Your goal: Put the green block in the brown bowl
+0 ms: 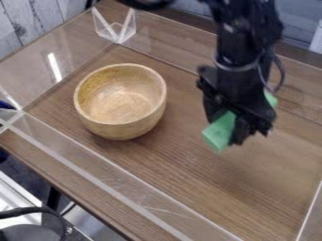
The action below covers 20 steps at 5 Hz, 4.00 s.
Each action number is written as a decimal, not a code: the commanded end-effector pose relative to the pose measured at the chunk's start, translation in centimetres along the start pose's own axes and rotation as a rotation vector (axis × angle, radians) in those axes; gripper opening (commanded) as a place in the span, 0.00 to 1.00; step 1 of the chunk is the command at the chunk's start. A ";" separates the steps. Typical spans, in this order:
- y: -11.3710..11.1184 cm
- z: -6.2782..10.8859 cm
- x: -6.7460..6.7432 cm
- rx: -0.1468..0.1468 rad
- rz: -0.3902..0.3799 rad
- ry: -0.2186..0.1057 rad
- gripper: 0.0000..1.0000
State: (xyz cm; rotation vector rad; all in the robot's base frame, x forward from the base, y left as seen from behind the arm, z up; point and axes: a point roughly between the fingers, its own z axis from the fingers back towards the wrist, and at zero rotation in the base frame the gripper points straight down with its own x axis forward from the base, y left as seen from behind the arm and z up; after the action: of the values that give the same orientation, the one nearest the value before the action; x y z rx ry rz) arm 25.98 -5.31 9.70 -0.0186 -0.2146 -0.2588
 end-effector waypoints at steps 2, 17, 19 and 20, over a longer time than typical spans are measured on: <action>8.0 3.8 -0.3 0.074 0.145 -0.055 0.00; 15.5 -1.7 -5.9 0.123 0.255 0.155 0.00; 15.3 -1.1 -5.7 0.113 0.260 0.165 1.00; 15.2 -0.4 -5.4 0.111 0.267 0.156 1.00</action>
State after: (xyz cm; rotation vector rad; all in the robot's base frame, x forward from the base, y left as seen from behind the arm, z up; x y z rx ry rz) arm 23.75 10.38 6.36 0.0541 0.0036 0.0183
